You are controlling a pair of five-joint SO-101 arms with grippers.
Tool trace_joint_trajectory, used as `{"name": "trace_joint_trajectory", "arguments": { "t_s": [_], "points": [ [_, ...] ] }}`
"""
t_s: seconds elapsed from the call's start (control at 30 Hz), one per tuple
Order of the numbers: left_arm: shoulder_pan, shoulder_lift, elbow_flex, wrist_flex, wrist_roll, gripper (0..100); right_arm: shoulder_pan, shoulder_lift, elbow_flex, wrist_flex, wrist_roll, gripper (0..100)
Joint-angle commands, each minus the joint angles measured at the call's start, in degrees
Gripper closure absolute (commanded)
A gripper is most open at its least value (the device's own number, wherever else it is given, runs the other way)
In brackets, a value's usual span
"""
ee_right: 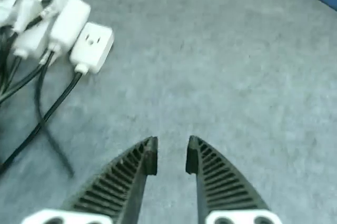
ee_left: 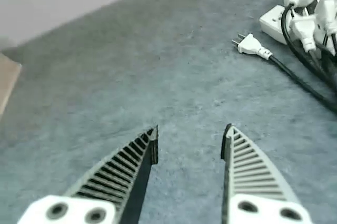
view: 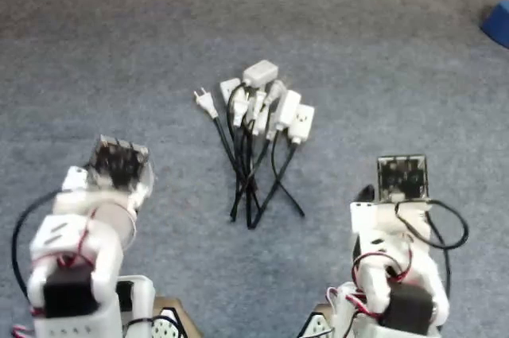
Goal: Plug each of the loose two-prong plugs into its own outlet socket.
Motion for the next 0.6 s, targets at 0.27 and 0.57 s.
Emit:
{"name": "trace_joint_trajectory", "arguments": {
  "t_s": [0.27, 0.57],
  "points": [
    [19.9, 50.9, -41.3, 17.0, 11.4, 80, -1.4, 43.3, -24.1, 6.5, -2.1, 89.2],
    [24.8, 70.6, -51.5, 16.8, 11.9, 79, 10.4, 48.4, -17.9, -7.2, -8.6, 89.2]
  ]
}}
